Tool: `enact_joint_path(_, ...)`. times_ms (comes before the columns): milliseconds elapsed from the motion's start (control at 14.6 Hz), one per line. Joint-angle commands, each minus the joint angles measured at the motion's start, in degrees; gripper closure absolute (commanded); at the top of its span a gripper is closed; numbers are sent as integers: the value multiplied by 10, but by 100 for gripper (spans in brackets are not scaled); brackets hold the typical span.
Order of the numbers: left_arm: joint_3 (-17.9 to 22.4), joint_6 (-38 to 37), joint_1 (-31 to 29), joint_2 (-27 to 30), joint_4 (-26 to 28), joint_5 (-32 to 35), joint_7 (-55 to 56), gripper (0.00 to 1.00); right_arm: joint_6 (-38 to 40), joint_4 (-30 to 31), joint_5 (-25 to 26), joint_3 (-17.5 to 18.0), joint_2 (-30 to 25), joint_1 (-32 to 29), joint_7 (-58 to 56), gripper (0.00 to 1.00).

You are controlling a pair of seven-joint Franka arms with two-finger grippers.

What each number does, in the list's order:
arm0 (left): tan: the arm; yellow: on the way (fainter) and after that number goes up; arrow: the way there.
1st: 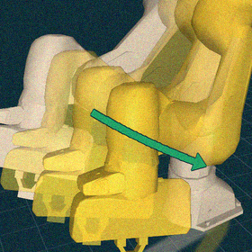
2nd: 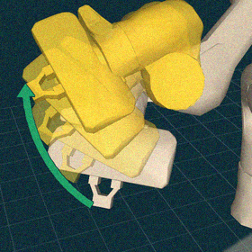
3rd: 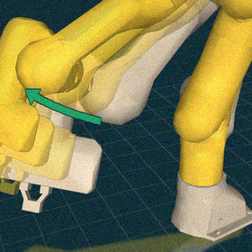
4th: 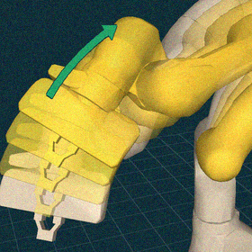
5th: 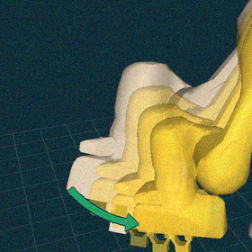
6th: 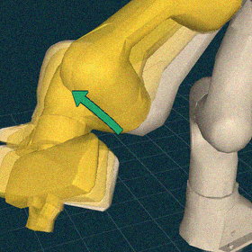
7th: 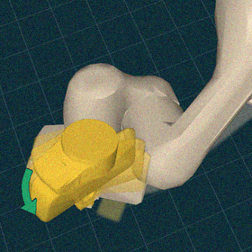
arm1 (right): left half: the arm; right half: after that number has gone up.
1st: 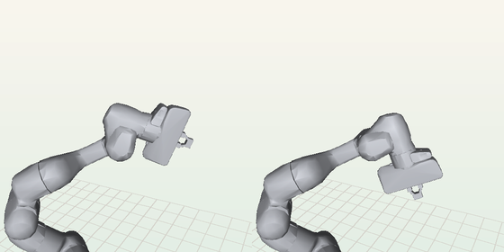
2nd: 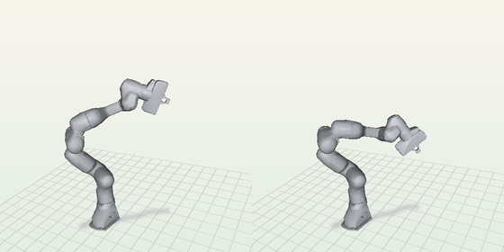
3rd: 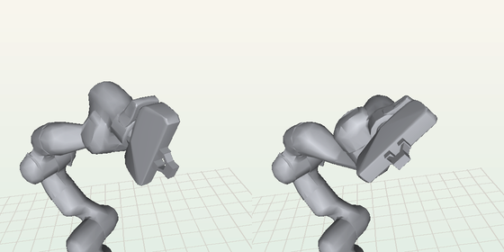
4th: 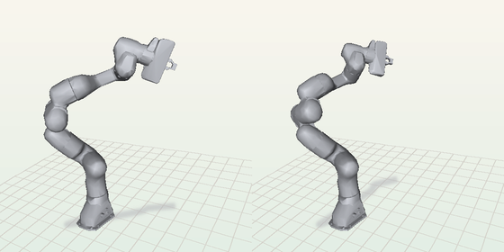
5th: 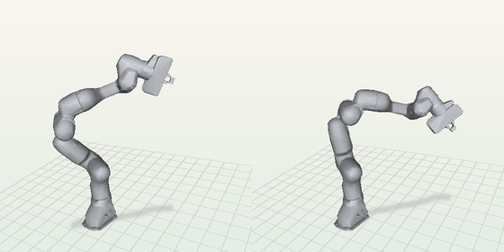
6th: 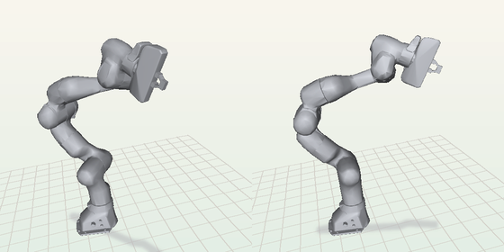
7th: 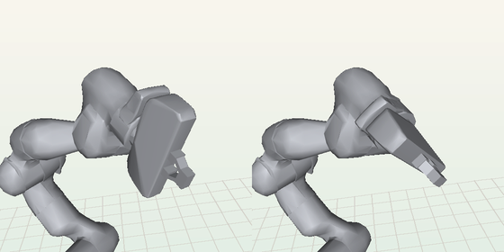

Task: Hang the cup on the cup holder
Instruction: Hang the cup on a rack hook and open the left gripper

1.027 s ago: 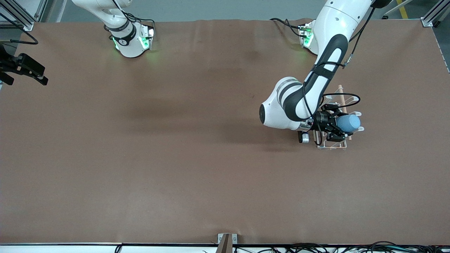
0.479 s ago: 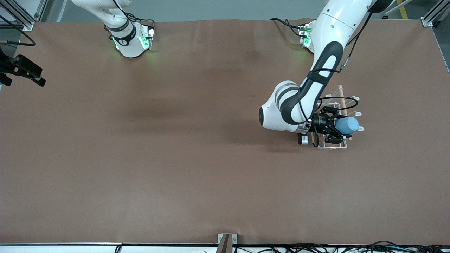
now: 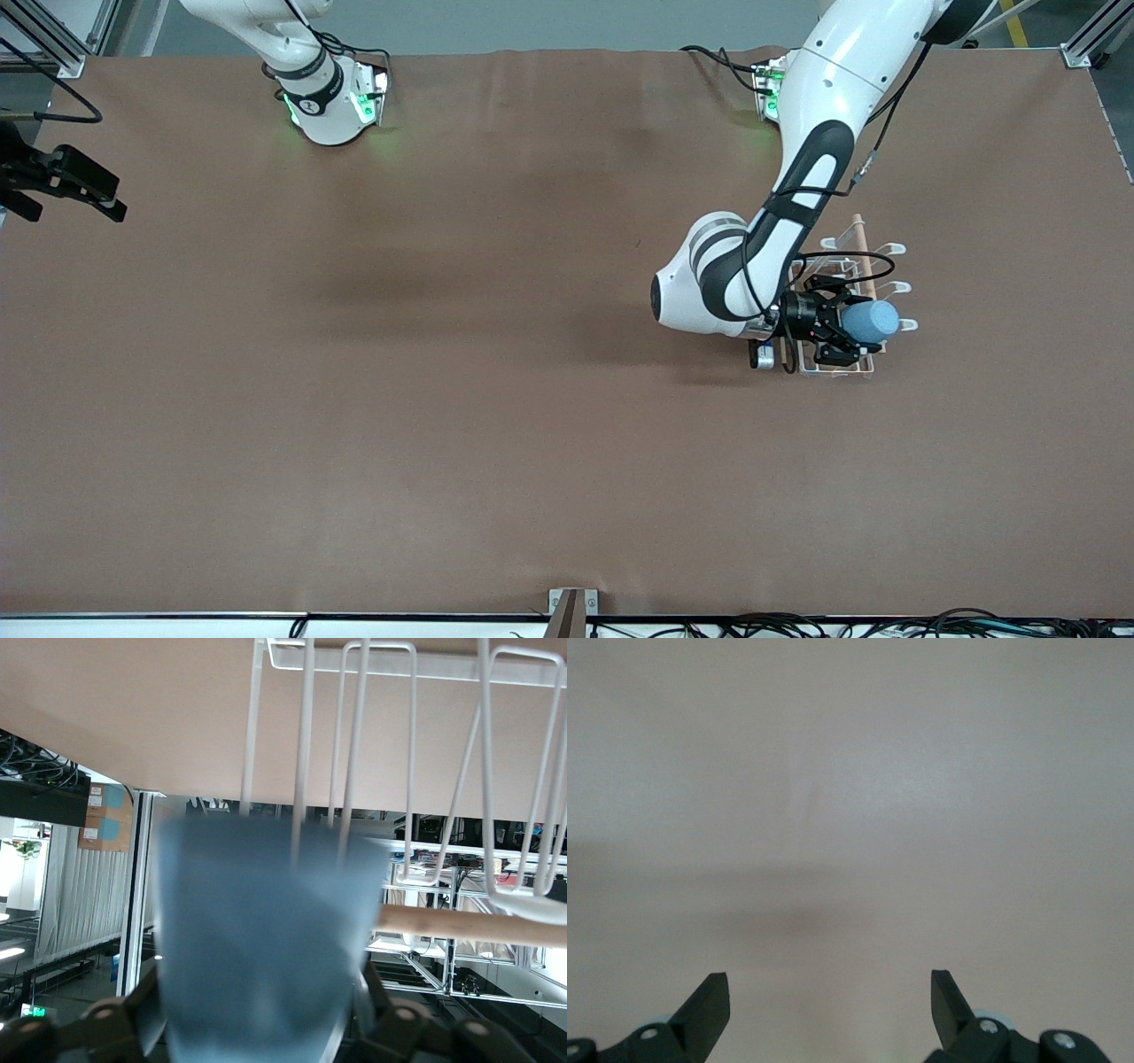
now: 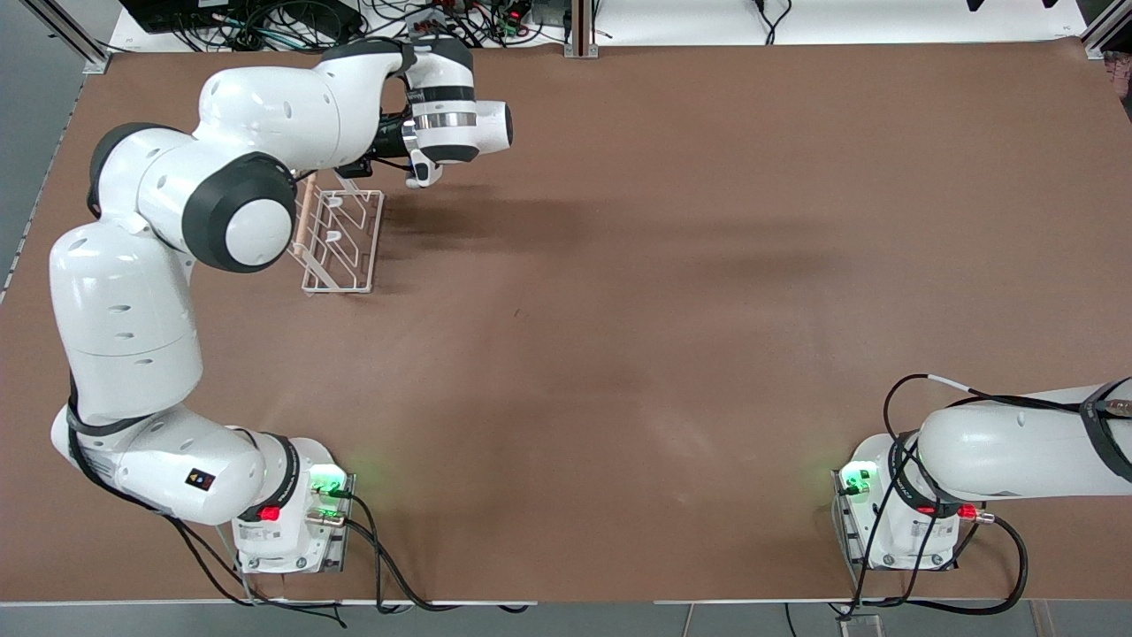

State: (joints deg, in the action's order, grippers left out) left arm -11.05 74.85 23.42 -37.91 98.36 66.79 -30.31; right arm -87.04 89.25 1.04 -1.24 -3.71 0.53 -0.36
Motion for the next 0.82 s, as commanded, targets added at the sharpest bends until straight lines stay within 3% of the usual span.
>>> enact_joint_path(0, -5, -5, 1, 3, -7, 6, 9, 0, -2, 5, -2, -1, -2, 3, 4, 0)
enact_joint_path(205, -8, -7, 5, 10, -32, -25, 19, 0, 1, 5, -2, -1, -2, 3, 4, 0)
enact_joint_path(548, -7, -8, 0, 30, -168, -182, 24, 0, 1, 5, -2, -1, -2, 3, 4, 0)
enact_joint_path(753, -9, -8, 1, 41, -228, -269, 104, 0, 1, 5, -2, -1, -1, 3, 4, 0)
